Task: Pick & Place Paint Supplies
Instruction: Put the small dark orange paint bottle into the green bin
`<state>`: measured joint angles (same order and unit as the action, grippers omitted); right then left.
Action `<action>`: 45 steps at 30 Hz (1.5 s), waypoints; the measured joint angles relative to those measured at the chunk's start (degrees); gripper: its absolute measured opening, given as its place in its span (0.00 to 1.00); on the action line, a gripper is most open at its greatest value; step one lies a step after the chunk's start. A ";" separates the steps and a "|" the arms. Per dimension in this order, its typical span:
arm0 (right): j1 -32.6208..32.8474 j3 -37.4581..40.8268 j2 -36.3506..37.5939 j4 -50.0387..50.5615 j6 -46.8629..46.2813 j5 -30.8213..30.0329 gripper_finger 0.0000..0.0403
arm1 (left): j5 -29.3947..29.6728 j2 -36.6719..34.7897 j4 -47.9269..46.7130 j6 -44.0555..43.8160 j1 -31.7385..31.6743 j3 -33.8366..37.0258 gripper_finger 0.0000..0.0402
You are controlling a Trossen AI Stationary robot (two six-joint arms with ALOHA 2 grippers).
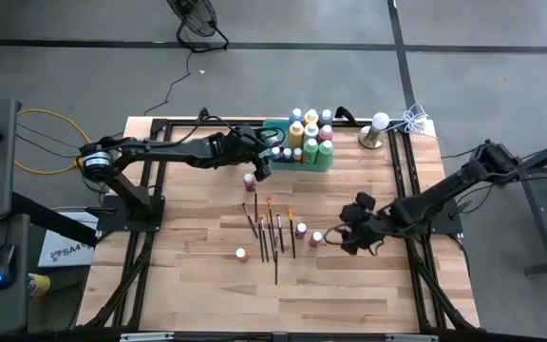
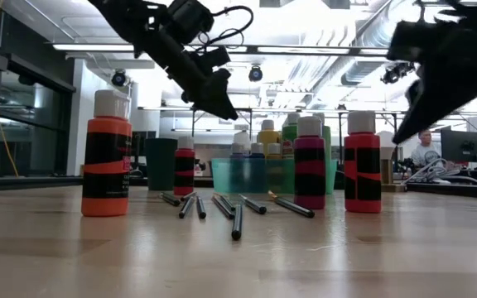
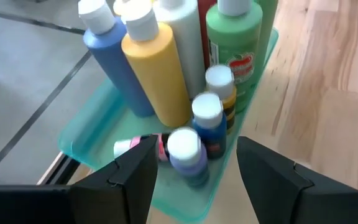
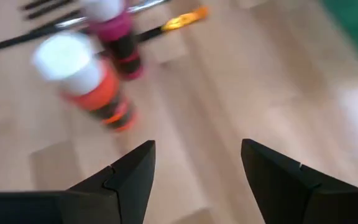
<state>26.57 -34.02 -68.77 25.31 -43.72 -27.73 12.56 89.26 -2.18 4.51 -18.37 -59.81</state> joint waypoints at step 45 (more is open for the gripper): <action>-0.01 9.79 -31.06 -63.33 8.81 7.33 0.57 | -9.68 -2.14 -5.60 -0.66 0.02 0.00 0.52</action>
<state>26.56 -24.23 -99.83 -38.03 -34.92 -20.40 2.87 87.11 -7.79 3.86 -18.35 -59.81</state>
